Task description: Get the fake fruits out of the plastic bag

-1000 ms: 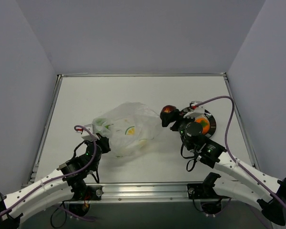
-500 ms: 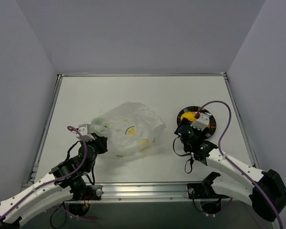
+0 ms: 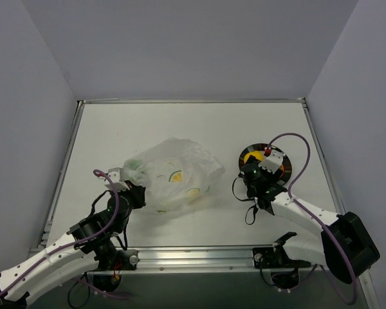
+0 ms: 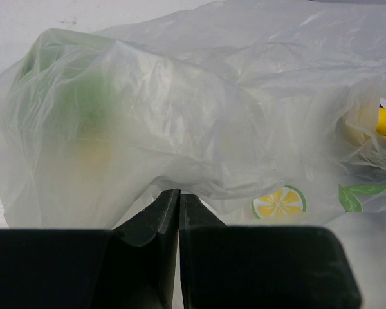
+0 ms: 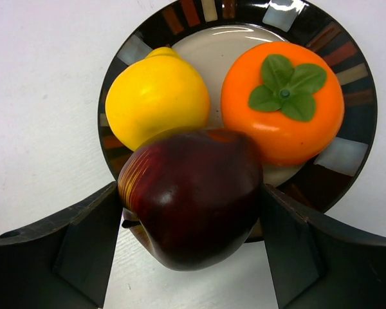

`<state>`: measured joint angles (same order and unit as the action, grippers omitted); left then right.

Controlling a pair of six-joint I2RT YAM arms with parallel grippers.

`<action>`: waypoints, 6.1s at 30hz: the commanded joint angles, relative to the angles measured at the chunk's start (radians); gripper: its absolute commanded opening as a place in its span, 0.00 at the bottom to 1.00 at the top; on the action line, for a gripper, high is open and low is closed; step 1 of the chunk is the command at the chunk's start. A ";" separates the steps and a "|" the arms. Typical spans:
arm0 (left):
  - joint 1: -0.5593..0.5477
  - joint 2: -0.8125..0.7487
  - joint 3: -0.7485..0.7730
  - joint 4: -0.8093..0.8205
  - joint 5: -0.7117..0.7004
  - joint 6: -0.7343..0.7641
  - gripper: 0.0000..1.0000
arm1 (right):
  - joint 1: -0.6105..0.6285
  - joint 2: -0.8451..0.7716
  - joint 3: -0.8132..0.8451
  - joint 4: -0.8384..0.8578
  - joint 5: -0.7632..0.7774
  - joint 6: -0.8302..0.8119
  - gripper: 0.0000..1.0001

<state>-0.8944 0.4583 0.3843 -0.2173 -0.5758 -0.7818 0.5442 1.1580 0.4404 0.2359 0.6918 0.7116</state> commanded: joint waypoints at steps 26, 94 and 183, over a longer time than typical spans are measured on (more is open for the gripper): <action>0.006 -0.043 0.107 -0.129 -0.007 -0.004 0.02 | 0.100 -0.279 0.087 -0.090 -0.023 -0.098 0.75; 0.006 -0.125 0.160 -0.218 0.206 -0.129 0.02 | 0.514 1.240 1.003 0.941 -0.888 -0.284 1.00; 0.017 -0.090 0.166 -0.288 0.030 -0.132 0.02 | 0.574 0.993 0.743 1.004 -0.606 -0.417 0.31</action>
<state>-0.8822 0.3370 0.5175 -0.5556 -0.5240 -0.9421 1.0954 2.2742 1.2301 1.1534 0.0853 0.3347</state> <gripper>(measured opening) 0.026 0.732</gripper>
